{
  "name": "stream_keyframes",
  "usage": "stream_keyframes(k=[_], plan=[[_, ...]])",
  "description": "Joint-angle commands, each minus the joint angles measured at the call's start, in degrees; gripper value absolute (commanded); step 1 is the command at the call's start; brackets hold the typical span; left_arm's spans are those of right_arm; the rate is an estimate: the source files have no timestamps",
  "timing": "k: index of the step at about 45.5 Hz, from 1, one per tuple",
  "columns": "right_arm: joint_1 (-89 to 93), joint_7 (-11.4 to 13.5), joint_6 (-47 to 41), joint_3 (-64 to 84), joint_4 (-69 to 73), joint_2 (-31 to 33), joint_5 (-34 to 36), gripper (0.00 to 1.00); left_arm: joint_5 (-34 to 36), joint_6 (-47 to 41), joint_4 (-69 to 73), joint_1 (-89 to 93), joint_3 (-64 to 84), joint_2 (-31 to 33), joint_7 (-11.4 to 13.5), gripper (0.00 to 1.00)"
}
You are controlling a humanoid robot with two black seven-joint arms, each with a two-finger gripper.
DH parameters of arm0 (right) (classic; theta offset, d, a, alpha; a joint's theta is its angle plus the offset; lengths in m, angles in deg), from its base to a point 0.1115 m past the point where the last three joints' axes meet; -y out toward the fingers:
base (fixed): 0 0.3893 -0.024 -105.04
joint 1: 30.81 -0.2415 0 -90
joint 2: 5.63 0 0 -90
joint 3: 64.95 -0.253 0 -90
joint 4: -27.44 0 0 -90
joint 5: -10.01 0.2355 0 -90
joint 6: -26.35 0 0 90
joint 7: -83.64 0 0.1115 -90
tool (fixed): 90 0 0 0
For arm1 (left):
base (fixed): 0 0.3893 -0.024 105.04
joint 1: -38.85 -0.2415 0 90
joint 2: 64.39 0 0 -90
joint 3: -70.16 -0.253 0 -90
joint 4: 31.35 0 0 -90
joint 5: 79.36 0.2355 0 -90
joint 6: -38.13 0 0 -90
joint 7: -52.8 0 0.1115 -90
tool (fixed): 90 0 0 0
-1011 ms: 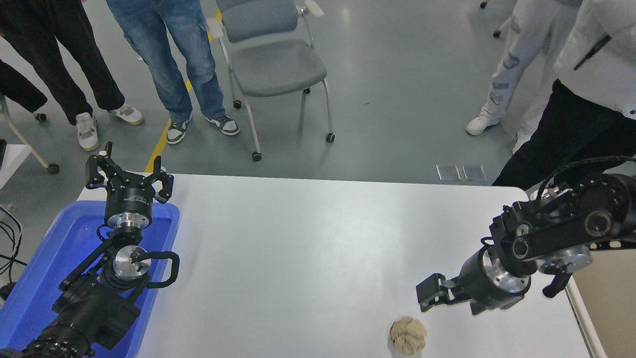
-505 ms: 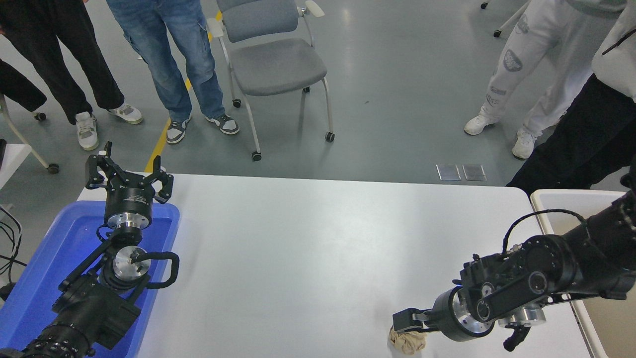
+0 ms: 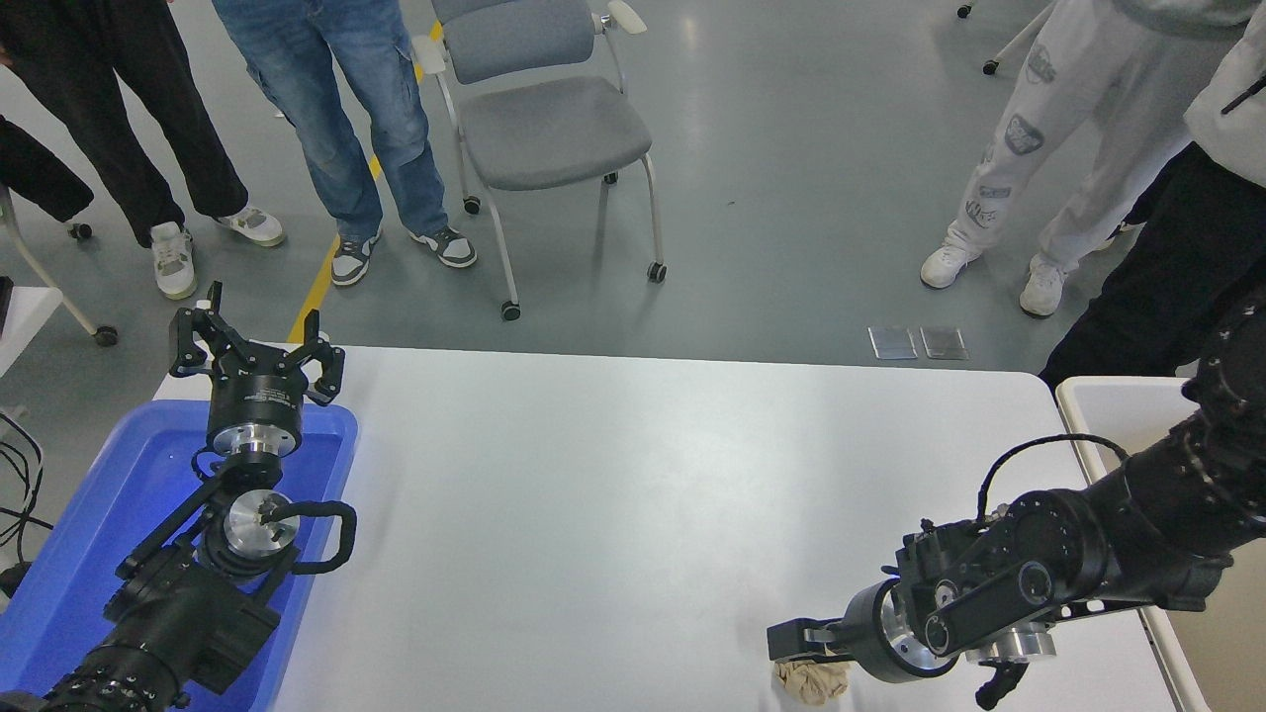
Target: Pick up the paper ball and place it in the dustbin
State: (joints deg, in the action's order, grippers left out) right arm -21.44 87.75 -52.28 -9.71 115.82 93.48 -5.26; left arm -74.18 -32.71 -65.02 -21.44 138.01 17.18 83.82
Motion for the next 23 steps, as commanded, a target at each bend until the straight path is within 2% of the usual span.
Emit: stream_keyframes(k=[1, 17, 23], plan=[[2.49, -0.33, 0.40, -0.04, -2.60, -0.93, -1.07, 1.00, 0.00, 0.00, 0.00, 0.00, 0.00, 0.08, 0.00, 0.99], [5.40, -1.38, 0.40, -0.12, -5.41, -2.07, -2.13, 0.96, 0.00, 0.00, 0.00, 0.00, 0.00, 0.08, 0.00, 0.99], [5.93, -1.74, 0.49, -0.12, -5.67, -2.07, -2.48, 0.87, 0.00, 0.00, 0.00, 0.00, 0.00, -0.01, 0.00, 0.99]])
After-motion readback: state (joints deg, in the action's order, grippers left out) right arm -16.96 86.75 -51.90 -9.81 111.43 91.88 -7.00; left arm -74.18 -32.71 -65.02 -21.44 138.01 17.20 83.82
